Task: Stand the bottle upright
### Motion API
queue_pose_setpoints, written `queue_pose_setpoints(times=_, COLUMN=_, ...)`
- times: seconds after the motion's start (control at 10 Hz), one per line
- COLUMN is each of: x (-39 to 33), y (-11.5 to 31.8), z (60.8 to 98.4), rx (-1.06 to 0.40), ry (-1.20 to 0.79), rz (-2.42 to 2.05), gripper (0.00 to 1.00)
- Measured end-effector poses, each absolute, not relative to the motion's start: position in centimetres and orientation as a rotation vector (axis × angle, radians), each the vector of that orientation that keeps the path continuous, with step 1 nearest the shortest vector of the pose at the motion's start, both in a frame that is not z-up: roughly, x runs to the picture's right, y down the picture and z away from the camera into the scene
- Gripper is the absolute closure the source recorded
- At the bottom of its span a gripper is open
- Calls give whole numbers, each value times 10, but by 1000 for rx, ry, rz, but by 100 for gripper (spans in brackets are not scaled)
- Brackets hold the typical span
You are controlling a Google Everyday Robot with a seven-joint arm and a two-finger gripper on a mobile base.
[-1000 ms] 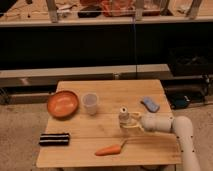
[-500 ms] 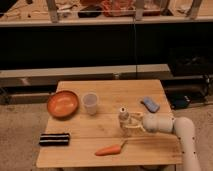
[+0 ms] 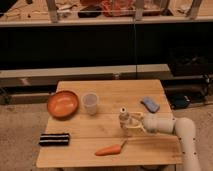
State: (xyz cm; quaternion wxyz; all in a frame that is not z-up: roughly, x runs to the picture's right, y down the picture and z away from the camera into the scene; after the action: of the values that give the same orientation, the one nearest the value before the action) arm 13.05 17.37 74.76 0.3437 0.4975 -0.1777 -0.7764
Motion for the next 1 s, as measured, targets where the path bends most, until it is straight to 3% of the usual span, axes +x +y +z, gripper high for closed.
queue_pose_setpoints(times=1.0, x=133, y=172, z=745, rx=1304, ry=-453, rz=-2026, gripper=53)
